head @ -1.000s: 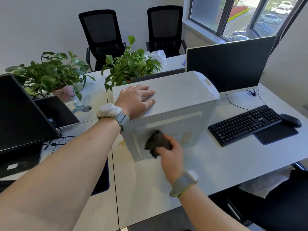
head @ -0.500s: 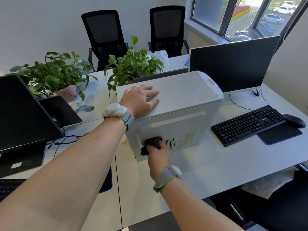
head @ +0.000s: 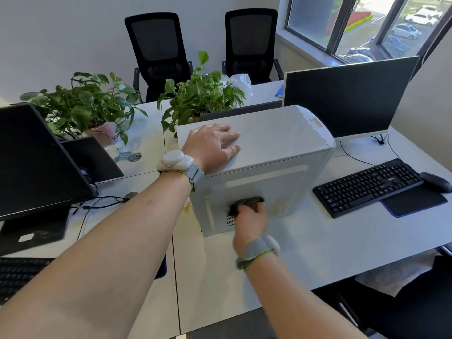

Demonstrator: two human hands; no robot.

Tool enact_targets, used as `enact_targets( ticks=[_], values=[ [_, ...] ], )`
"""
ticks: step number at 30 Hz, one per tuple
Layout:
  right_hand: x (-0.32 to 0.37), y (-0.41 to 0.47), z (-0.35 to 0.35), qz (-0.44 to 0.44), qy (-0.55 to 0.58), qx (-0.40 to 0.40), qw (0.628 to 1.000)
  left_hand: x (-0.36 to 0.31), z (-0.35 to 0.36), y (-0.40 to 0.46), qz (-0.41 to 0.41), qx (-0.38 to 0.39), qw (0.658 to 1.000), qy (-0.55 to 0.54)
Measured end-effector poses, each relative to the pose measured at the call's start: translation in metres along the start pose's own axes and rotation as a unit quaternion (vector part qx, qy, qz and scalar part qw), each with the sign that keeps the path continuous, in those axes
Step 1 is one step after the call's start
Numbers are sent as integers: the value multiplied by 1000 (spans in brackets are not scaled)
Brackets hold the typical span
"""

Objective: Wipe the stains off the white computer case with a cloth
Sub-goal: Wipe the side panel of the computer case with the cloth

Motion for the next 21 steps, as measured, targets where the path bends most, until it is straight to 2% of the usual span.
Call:
enact_targets(
  ticks=[2,5,7,12,21],
  values=[
    [-19,-27,19,47,-9,74,996,1,-1,0,0,0,1000,-1],
    [-27,-47,27,122,-11,204,971,1,-1,0,-1,-1,1000,-4],
    [-12,-46,18,106,-15,240,965,-1,-1,-1,0,-4,1000,-7],
    [52,-35,-1,-108,-24,167,980,-1,-3,0,-9,-4,1000,-9],
    [88,32,-44,-106,99,5,989,1,-1,0,-12,14,999,-29]
  ],
)
Point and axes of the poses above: each hand's wrist, its own y-axis towards the middle knuckle, its own z-axis out of the palm, x = y × z, the point moved 5 cm from there along y, towards the middle knuckle, and after that the axes turned 7 degrees about -z, right-handed, at the moved point
